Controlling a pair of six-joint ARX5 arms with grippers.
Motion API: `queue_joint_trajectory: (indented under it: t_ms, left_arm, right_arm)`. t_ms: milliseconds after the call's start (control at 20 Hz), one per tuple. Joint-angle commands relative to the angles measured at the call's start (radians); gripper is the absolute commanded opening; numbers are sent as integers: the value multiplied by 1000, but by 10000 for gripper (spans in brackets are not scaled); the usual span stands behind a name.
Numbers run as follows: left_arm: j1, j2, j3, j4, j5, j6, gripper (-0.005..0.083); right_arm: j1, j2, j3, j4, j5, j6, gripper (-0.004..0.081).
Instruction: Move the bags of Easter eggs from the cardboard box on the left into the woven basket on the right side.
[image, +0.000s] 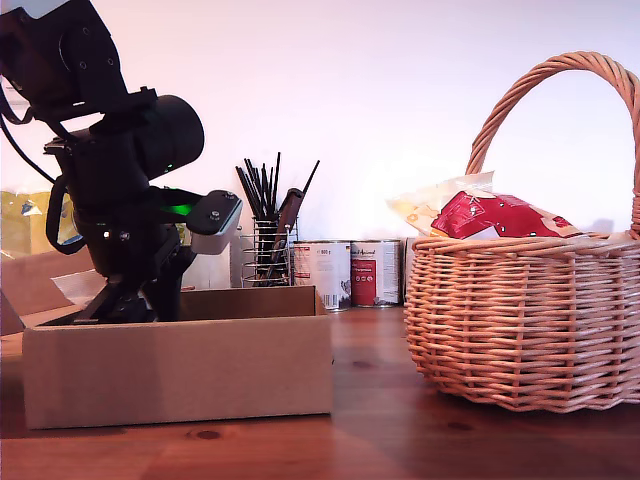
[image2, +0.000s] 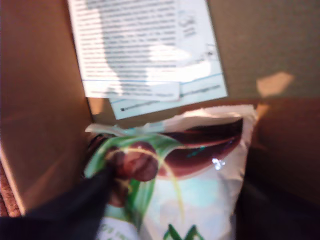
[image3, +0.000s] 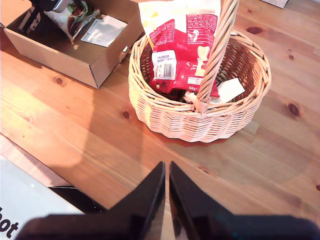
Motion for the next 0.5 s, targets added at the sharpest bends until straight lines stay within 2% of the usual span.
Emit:
queue_joint_trajectory:
  t_ms: [0,100,300,450]
  left_arm:
    - [3,47,-21,-8,-8,4,229]
    - [3,46,-21,-7,-19,5,174]
    - [-3,32,-13,-5,-75,4,174]
    - [-10,-24,0,-6,-81,3,160]
  right_arm:
    - [6,-3,-15,4,-6,-2,-3]
    - [6,-3,-15,4,-6,-2,-3]
    - [6,-3,-15,4,-6,-2,-3]
    - [7,-3,-15,5,-6,-2,-3]
